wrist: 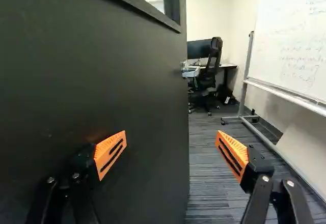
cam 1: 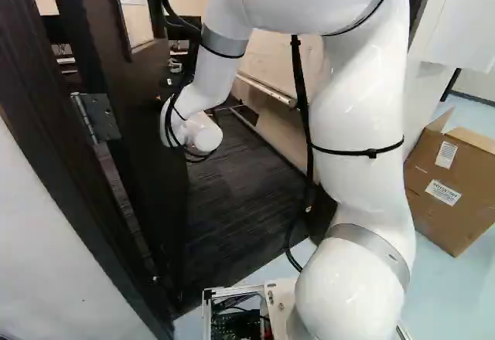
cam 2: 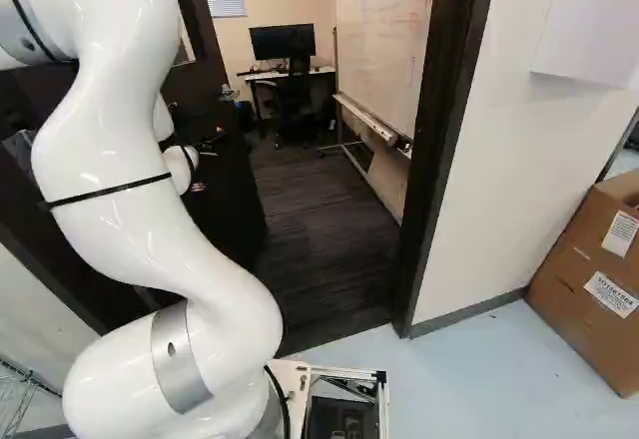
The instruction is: Open the door and move inside
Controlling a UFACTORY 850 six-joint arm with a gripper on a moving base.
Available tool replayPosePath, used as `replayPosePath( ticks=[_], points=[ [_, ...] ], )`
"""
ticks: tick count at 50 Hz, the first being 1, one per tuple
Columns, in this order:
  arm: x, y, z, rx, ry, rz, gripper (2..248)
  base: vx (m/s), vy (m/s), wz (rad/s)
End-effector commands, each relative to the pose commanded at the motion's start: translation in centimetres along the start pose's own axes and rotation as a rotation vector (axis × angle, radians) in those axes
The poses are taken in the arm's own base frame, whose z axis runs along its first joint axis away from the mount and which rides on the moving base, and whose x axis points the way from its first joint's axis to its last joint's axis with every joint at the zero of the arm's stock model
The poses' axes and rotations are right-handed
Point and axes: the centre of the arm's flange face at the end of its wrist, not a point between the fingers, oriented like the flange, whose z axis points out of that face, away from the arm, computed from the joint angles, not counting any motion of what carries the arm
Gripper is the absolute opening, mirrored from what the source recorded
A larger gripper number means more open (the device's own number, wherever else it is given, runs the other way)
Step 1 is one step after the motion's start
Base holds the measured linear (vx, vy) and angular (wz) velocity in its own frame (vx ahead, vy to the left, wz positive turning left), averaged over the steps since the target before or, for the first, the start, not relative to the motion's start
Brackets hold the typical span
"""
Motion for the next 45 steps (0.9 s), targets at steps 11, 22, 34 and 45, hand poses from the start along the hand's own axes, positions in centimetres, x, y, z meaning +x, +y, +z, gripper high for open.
replayPosePath(
  ticks=[11,22,34,45],
  points=[
    [0.0,-0.7,0.2,0.042,0.013,-0.016,247,0.000,0.000,0.000],
    [0.0,-1.0,0.4,0.056,0.018,-0.020,247,0.000,0.000,0.000],
    [0.0,-1.3,0.5,0.066,0.019,-0.023,247,0.000,0.000,0.000],
    [0.0,-1.7,0.6,0.095,0.020,-0.035,247,0.000,0.000,0.000]
  ],
)
